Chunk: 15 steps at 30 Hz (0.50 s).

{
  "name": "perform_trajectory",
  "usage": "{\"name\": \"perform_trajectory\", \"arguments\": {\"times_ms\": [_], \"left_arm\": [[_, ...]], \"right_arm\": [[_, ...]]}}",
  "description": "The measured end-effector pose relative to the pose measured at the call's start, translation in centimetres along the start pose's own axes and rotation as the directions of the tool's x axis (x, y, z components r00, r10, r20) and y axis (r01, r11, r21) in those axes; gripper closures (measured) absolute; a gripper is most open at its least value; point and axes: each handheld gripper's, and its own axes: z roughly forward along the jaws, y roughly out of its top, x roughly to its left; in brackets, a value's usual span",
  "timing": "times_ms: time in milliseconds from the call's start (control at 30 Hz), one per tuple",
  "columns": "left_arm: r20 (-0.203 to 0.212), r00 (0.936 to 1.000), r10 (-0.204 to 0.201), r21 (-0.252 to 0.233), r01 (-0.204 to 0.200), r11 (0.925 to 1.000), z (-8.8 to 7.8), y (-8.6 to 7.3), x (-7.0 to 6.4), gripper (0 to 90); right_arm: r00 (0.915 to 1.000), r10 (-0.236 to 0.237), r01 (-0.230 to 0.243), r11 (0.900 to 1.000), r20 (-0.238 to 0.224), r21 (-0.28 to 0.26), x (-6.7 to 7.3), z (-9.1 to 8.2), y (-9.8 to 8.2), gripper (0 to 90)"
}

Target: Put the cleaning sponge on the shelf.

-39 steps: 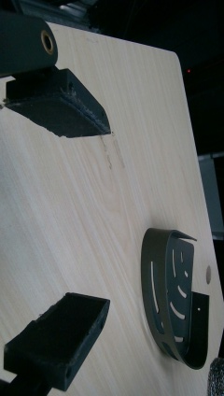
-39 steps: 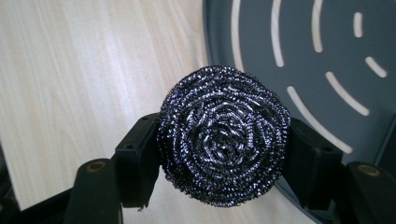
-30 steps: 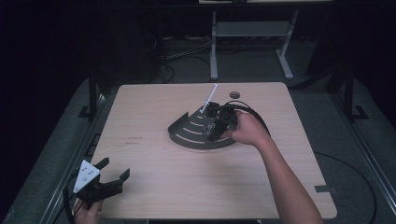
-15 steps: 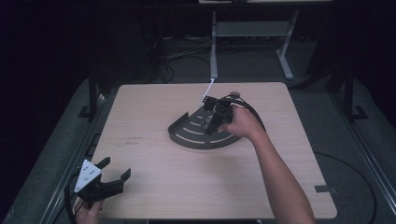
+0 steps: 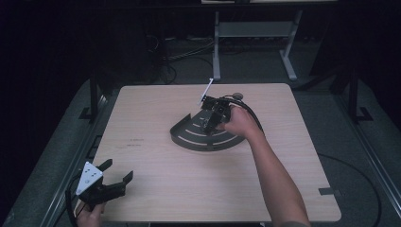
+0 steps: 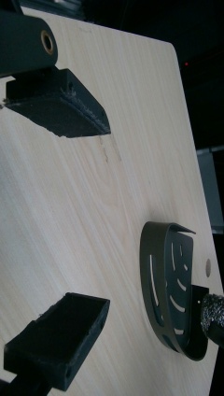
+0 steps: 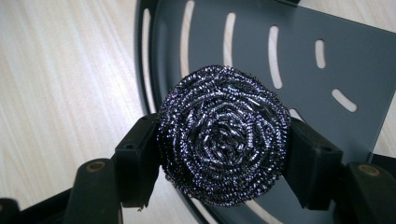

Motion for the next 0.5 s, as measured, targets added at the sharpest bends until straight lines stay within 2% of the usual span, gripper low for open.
{"name": "perform_trajectory", "arguments": {"times_ms": [100,300,500], "left_arm": [[-0.003,1.0,0.003,-0.002,-0.003,1.0,0.0,0.0,0.0,13.3],[-0.001,1.0,0.003,0.001,-0.003,1.0,0.1,0.0,0.0,13.2],[-0.002,1.0,0.005,0.002,-0.005,1.0,0.1,0.0,0.0,13.3]], "right_arm": [[0.9997,0.019,-0.019,1.0,0.013,-0.005,-0.6,0.3,-0.1,34.1],[0.9987,0.051,-0.051,0.999,0.008,-0.013,-1.5,1.0,-0.1,34.1],[0.9975,0.07,-0.07,0.997,0.011,0.015,-2.2,2.0,0.1,34.1]]}}
